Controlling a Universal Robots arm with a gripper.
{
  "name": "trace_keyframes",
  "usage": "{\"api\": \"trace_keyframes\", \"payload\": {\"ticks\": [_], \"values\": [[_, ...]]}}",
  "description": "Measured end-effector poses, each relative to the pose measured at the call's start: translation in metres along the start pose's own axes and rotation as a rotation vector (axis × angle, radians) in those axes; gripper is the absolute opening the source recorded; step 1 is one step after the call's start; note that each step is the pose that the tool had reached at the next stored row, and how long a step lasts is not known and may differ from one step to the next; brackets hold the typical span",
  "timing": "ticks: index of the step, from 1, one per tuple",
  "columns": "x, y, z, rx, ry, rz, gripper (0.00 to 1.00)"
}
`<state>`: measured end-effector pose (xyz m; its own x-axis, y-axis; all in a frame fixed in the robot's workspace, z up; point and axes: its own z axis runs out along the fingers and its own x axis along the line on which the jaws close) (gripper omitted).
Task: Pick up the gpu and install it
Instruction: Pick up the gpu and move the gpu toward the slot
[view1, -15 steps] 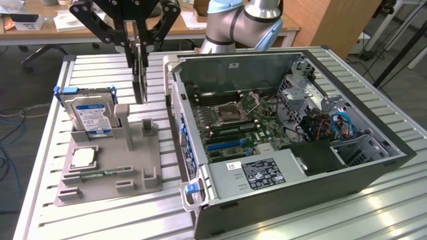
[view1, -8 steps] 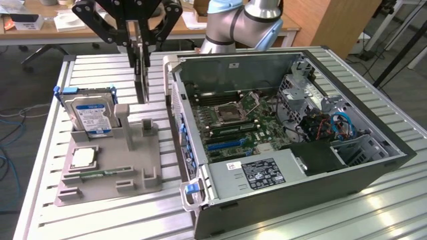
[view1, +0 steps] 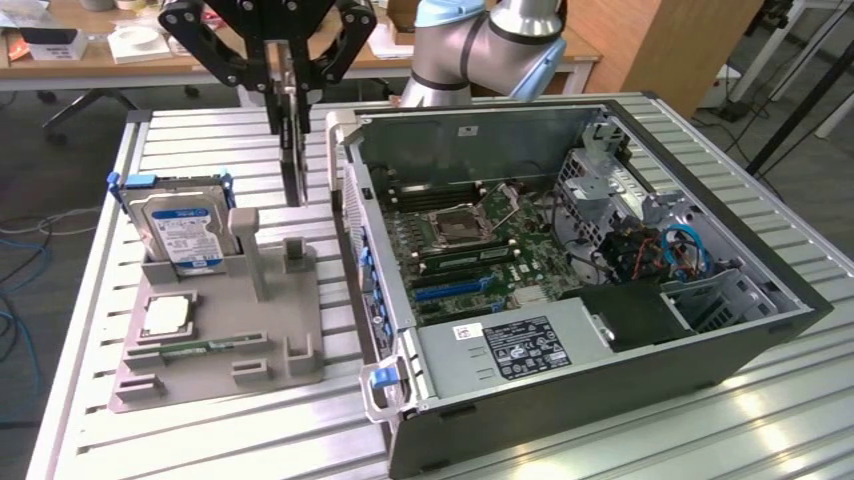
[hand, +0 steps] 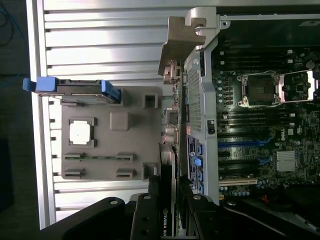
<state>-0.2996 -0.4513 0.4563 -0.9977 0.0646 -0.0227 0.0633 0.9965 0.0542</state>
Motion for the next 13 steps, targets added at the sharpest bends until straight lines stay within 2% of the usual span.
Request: {"api": "trace_keyframes", "payload": {"ticks": [13], "values": [[-0.011, 0.0007, 0.0003, 0.0001, 0.0000, 0.000, 0.27]]}}
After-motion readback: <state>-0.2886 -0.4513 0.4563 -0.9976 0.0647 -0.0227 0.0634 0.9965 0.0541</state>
